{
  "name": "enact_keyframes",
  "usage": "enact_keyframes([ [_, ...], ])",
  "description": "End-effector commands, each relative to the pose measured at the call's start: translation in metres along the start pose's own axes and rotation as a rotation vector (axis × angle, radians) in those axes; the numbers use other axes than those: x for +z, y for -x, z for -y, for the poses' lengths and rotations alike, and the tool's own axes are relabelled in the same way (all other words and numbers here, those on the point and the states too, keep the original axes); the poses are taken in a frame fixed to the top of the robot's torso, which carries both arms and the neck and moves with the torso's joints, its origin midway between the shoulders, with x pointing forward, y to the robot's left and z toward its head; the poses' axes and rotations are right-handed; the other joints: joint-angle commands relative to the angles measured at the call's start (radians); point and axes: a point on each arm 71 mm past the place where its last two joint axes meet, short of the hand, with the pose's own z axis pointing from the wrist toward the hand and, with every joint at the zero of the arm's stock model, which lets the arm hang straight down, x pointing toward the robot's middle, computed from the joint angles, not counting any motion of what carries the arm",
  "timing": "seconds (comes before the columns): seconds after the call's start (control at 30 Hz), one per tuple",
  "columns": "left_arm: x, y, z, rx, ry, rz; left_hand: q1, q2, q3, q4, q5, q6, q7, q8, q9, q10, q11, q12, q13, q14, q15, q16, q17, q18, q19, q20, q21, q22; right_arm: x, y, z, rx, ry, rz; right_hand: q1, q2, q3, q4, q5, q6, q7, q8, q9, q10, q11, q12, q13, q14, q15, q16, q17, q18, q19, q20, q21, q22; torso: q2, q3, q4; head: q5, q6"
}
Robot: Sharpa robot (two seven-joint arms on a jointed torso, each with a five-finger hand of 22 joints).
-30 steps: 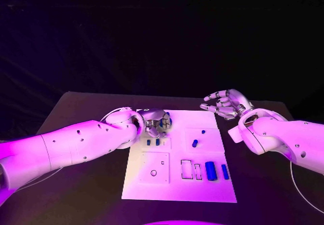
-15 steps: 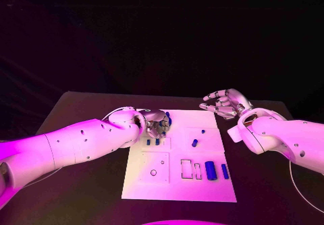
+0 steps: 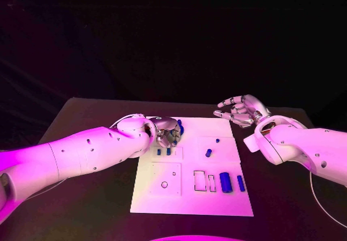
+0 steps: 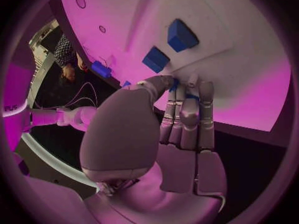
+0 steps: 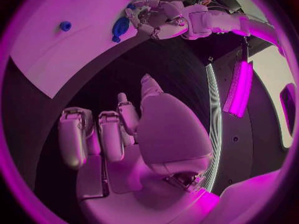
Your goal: Assemble the parts on the task board
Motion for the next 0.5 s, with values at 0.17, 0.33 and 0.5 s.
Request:
enact_keyframes([
  [0.17,0.0000,-0.0048,0.0011,0.002,0.000,-0.032,0.001,0.012,0.010,-0.024,-0.008,0.027,-0.003,-0.005,-0.002,0.027,-0.005,0.012,0.003,0.041,-0.005,0.031,0.048,-0.008,0.041,-0.004,0.051,0.063,0.0001,-0.0014,-0.0014,-0.003,0.017,-0.010,0.001,0.006,-0.003,-0.002,0.006,-0.007,-0.002,0.006,0.000,0.001,-0.002,0.003,0.000,0.067,-0.008,-0.004,0.108,0.012,0.055,-0.009,0.000,0.224,0.000,0.0002,0.0002,0.000,-0.001],
  [0.33,-0.0002,-0.0029,0.0027,-0.009,-0.014,-0.005,-0.010,0.017,0.016,-0.036,-0.008,0.050,-0.008,-0.008,0.000,0.050,-0.014,0.013,0.002,0.070,-0.012,0.052,0.084,-0.016,0.072,-0.009,0.085,0.108,0.0002,-0.0016,-0.0015,-0.003,0.018,-0.010,0.002,0.008,-0.003,-0.002,0.006,-0.007,-0.002,0.007,-0.001,0.002,-0.002,0.005,0.002,0.067,-0.008,-0.004,0.108,0.012,0.055,-0.009,0.000,0.224,0.000,0.0005,0.0001,0.000,-0.001],
  [0.5,-0.0026,-0.0015,0.0028,-0.023,-0.026,0.028,-0.018,0.018,0.019,-0.041,-0.008,0.063,-0.011,-0.010,0.003,0.061,-0.017,0.004,-0.001,0.080,-0.015,0.058,0.091,-0.019,0.085,-0.012,0.098,0.125,0.0003,-0.0017,-0.0016,-0.003,0.018,-0.011,0.002,0.008,-0.003,-0.002,0.006,-0.007,-0.002,0.007,-0.001,0.002,-0.002,0.005,0.002,0.067,-0.008,-0.004,0.108,0.012,0.055,-0.009,0.000,0.224,0.000,0.0002,-0.0003,0.000,0.001],
])
